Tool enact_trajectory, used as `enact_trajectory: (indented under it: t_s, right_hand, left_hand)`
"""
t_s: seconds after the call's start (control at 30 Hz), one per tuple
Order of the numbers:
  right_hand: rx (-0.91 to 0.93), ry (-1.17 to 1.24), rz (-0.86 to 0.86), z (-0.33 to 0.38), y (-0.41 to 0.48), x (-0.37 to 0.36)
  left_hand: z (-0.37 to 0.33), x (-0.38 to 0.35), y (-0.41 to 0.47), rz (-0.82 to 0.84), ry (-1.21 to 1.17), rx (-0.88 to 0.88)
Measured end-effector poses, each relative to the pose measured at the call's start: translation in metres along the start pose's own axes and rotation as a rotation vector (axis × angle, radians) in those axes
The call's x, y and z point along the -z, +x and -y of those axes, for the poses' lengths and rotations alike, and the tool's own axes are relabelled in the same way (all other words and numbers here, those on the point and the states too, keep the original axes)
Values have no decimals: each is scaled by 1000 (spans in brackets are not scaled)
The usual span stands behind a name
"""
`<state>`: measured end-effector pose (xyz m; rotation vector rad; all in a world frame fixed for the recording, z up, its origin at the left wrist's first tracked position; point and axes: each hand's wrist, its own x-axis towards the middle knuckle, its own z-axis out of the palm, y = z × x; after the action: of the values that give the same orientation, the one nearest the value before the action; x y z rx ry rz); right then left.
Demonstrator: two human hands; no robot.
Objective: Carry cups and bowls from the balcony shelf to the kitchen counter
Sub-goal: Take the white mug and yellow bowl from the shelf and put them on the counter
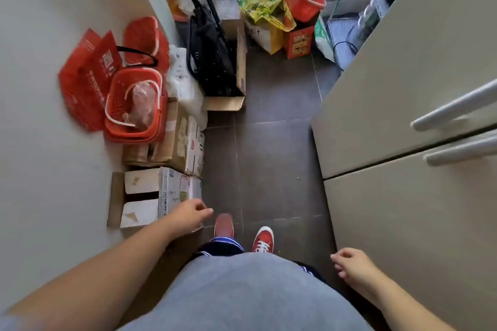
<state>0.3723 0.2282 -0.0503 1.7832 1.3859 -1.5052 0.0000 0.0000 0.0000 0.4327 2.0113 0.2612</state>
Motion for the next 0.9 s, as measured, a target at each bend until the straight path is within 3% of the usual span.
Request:
enact_trajectory:
  t_s: [0.1,0.27,0.53,0.67,0.9]
  right_hand:
    - [28,-76,0,43,10,6]
    - [157,-118,10,175,24,7]
    - [321,-196,-1,349,46,-6]
    - [318,-238,-34,381,52,6]
    - [134,-159,-113,377,77,64]
  left_hand:
    - [-1,5,-3,-10,-49,41]
    - [15,33,0,-19,-102,126]
    - [23,116,71,-40,-133,235]
    - [-16,174,112,-19,-39,189]
    - [-136,244,190,-17,75,21]
